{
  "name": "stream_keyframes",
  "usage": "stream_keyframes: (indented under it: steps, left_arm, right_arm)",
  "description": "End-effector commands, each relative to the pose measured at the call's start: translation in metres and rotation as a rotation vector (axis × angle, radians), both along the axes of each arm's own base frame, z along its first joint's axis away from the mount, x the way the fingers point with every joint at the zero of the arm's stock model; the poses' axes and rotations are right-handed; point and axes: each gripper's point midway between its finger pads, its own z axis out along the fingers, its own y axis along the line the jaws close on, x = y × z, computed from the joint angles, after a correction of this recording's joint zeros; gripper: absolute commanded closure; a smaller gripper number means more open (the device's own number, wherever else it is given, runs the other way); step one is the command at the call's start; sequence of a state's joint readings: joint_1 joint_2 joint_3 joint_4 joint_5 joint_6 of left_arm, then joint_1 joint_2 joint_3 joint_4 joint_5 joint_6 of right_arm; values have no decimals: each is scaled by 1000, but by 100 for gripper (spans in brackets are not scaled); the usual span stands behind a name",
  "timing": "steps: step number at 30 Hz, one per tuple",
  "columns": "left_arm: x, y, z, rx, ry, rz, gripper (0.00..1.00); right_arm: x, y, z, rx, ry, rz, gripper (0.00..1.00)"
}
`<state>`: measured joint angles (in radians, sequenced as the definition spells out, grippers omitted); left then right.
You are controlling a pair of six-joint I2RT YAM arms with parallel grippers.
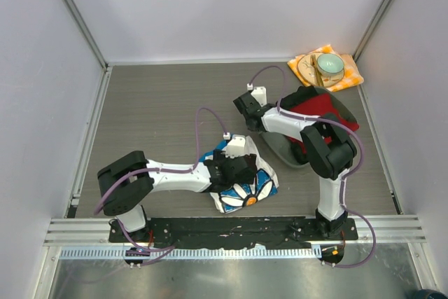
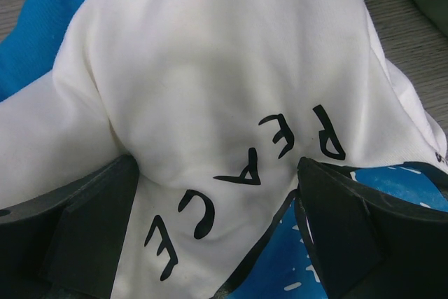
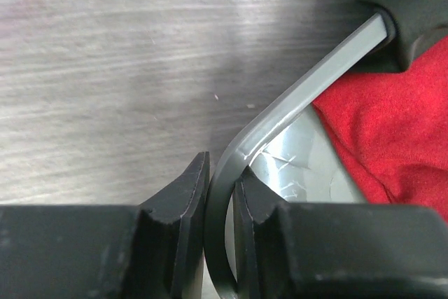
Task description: Fold and stack the t-shirts
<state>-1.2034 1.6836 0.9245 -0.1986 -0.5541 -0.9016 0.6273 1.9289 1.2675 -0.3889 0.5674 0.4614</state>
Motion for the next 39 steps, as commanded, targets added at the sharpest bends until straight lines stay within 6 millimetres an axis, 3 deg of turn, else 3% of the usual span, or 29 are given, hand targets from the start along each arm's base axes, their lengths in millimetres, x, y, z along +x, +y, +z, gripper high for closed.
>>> stream_keyframes:
  steps: [1,6,8,9,11,12,14,15,17,19,23,27,29,30,32,33,39]
  left_arm:
    - [-64,-5,-45,-17,284,-85,0]
    - [-66,-17,-43,-42,286,-107,0]
    - [-69,-22,-43,-46,292,-126,0]
    - [-69,-26,-42,-55,291,-134,0]
    - [-72,-31,-40,-63,289,-156,0]
    - [-72,-35,-38,-74,285,-163,0]
    - [-73,-39,-35,-87,282,-179,0]
    - [-73,-42,-33,-100,277,-186,0]
    - [-74,-46,-27,-119,267,-200,0]
    - [-74,-48,-24,-128,259,-207,0]
    - [-75,-52,-20,-145,253,-225,0]
    - [-77,-56,-18,-163,244,-242,0]
    - [-77,-57,-19,-165,242,-248,0]
    - [-77,-58,-19,-168,241,-248,0]
    - [-77,-59,-19,-168,238,-252,0]
    - [-76,-60,-18,-173,236,-253,0]
    - [-77,-66,-16,-183,229,-268,0]
  right_arm:
    - [28,36,0,87,-40,55,99]
    - [48,65,2,155,-53,119,99]
    - [56,73,-7,145,-44,150,99]
    - [66,82,1,161,-66,162,99]
    - [72,89,-11,160,-40,186,99]
    - [82,99,-1,185,-62,200,99]
    - [85,111,-12,207,-30,236,99]
    - [93,120,-4,229,-45,249,99]
    - [92,136,-14,279,-10,300,99]
    - [100,153,-5,335,-22,332,99]
    - [104,188,-11,414,7,415,99]
    - [98,230,-9,545,45,540,99]
    - [90,248,-17,590,77,595,99]
    - [91,257,-9,610,65,620,99]
    - [79,274,-17,634,95,686,99]
    - [78,285,-5,658,81,721,99]
    - [28,328,-6,719,161,895,99]
